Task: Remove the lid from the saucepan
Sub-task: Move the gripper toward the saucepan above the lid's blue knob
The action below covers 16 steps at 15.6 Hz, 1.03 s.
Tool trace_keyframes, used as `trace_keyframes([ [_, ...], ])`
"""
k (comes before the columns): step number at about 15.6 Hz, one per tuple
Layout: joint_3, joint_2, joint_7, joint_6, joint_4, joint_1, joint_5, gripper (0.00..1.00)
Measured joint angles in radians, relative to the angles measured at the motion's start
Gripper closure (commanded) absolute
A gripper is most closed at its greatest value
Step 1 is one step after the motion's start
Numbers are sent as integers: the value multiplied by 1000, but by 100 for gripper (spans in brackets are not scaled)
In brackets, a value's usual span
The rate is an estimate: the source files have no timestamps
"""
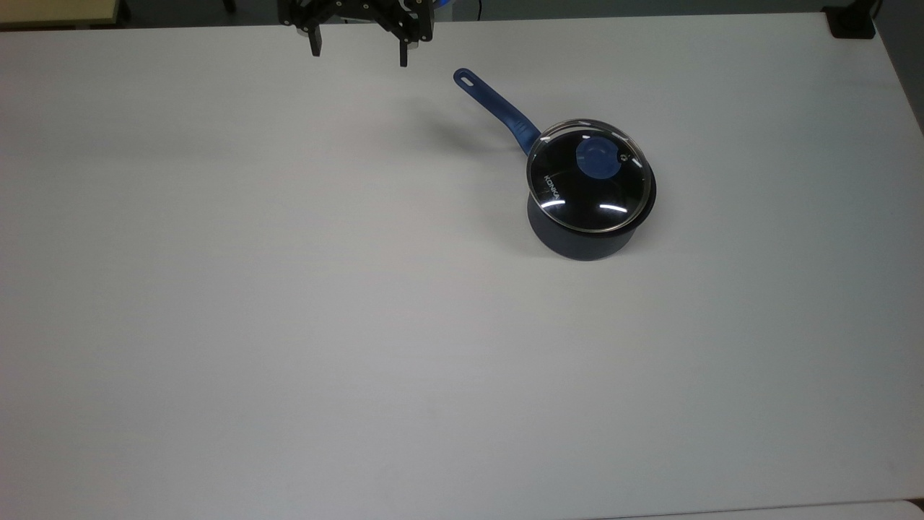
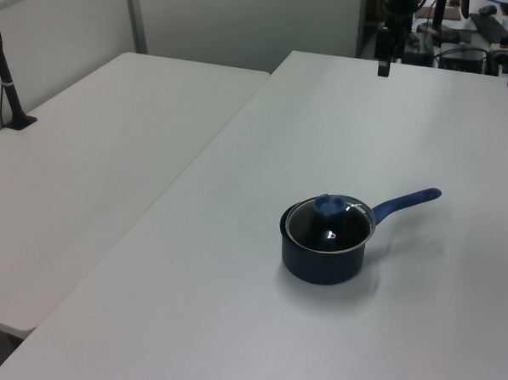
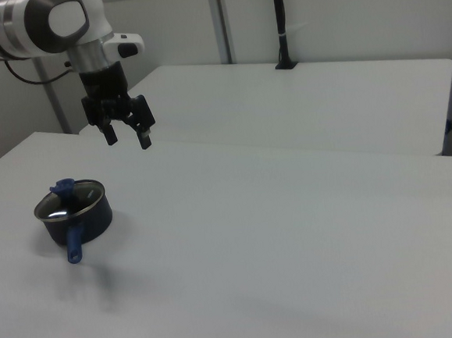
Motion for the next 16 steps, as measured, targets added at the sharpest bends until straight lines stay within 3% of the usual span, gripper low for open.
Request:
trace_keyframes([
  [16, 9, 0, -12, 0, 0, 12, 10, 0],
])
